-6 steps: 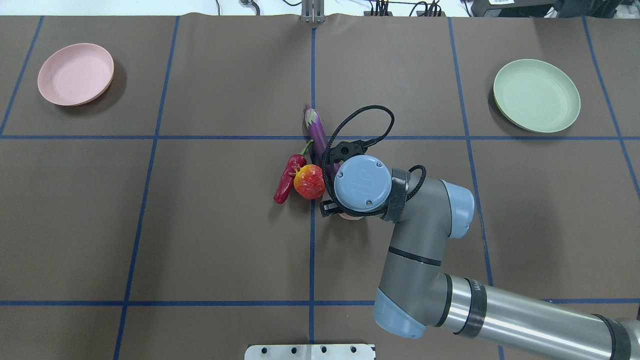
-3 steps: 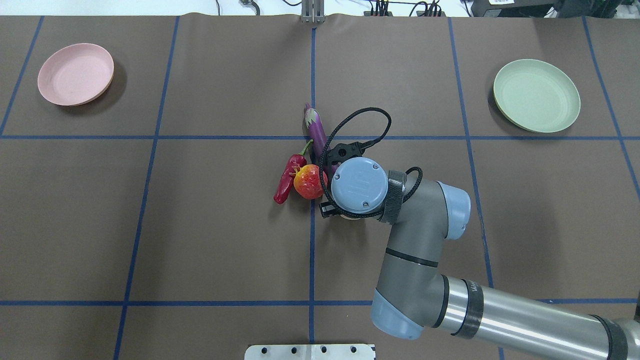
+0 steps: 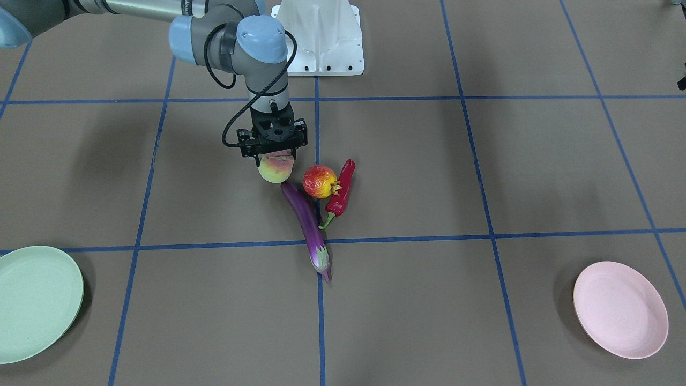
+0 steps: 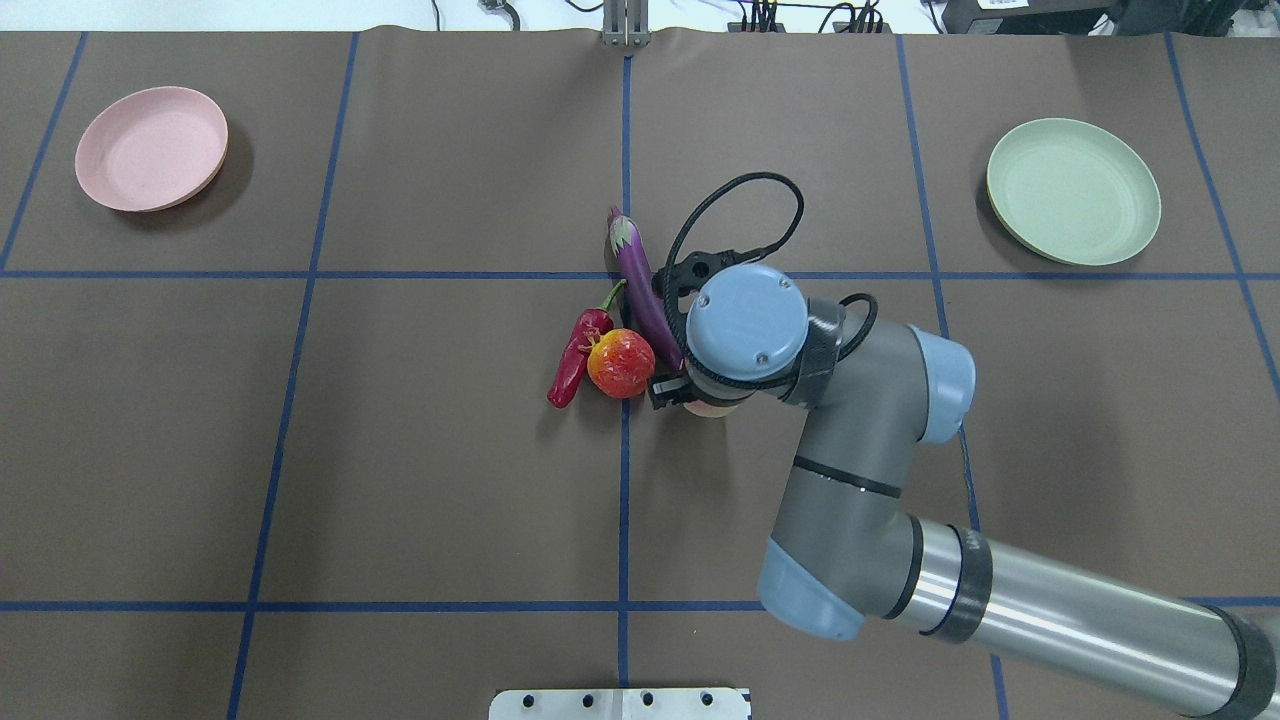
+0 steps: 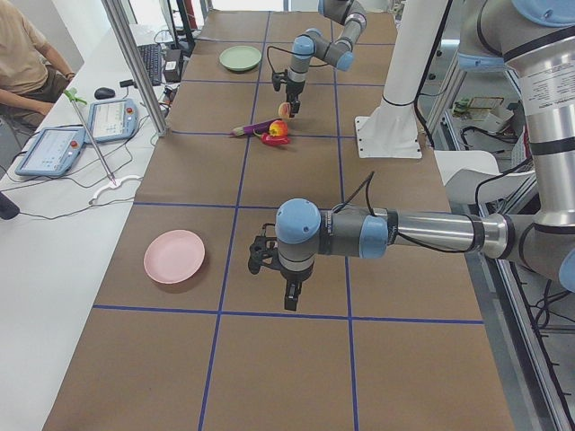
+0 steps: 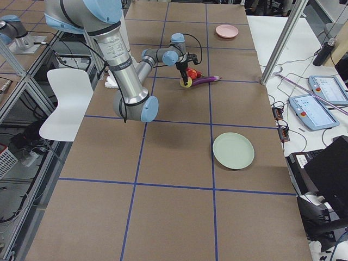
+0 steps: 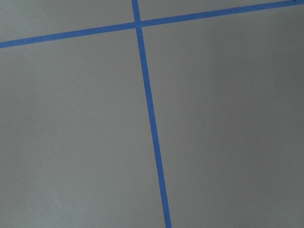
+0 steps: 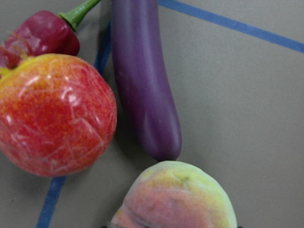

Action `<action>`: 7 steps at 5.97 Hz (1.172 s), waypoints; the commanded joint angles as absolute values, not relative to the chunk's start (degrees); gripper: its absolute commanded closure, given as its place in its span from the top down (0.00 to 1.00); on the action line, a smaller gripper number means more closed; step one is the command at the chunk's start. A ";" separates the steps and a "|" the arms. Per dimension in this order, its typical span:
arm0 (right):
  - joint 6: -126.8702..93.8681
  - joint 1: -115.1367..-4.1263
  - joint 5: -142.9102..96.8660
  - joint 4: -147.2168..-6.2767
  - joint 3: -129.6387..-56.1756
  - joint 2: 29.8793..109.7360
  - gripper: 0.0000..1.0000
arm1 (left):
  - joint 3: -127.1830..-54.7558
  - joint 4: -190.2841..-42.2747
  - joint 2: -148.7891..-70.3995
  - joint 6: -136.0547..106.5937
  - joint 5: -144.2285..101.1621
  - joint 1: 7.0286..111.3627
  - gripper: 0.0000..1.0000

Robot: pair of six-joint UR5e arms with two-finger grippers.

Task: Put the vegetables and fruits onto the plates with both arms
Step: 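Close the right gripper on the peach and lift it, then carry the peach to the green plate and release it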

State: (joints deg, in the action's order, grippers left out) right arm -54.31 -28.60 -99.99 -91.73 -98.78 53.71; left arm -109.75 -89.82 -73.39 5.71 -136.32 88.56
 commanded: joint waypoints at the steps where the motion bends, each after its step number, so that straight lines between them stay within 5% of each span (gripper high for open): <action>1: -41.40 -38.27 -106.59 -91.24 -99.85 55.97 0.00 | -109.86 -89.82 -73.39 5.71 -136.32 88.42 1.00; 4: -16.71 -55.06 -123.00 -86.96 -90.14 58.79 0.00 | -109.86 -89.91 -73.39 5.71 -136.84 87.98 1.00; 7: -0.40 -65.81 -132.62 -64.28 -66.33 61.08 0.00 | -109.86 -89.91 -73.39 5.71 -137.55 87.80 1.00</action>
State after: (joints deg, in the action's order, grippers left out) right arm -5.35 -63.20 -130.60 -69.46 -73.09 60.86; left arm -109.87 -89.91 -73.39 5.71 -137.50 87.87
